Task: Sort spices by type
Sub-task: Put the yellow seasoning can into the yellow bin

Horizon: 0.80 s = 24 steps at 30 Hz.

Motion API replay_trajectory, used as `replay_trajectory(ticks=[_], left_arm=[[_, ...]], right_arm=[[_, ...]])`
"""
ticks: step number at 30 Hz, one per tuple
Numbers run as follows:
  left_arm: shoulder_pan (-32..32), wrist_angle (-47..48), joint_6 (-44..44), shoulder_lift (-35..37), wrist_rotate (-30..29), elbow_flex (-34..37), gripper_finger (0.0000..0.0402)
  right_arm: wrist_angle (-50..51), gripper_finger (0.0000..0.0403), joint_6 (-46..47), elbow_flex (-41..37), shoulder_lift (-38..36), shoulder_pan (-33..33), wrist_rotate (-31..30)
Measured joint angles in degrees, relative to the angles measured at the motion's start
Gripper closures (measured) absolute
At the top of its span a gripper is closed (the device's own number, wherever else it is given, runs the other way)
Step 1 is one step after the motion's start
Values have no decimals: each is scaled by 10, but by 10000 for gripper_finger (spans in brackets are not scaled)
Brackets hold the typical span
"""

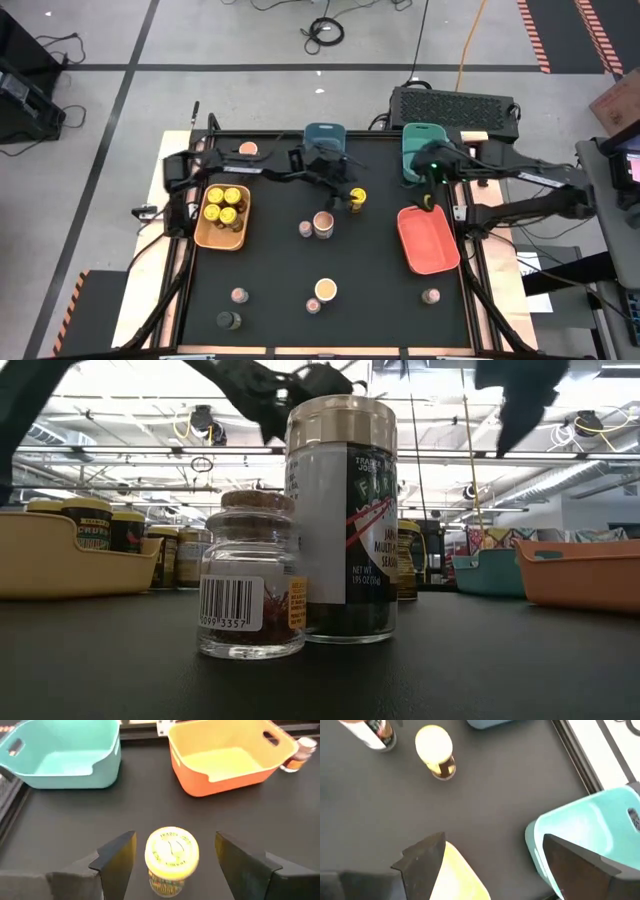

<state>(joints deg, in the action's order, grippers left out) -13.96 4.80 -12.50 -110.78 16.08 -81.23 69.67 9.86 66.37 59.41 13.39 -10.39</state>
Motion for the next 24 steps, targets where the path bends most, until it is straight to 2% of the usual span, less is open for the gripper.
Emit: replay_trajectory(ticks=[9, 15, 24], left_arm=[[0, 2, 1, -81, 14, -88, 130], [6, -29, 19, -85, -25, -91, 130], [17, 12, 21, -85, -33, -91, 129]], right_arm=[[7, 74, -2, -73, -69, 0, 0], [23, 74, -5, -86, -74, 0, 0], [23, 74, -11, -86, -74, 0, 1]])
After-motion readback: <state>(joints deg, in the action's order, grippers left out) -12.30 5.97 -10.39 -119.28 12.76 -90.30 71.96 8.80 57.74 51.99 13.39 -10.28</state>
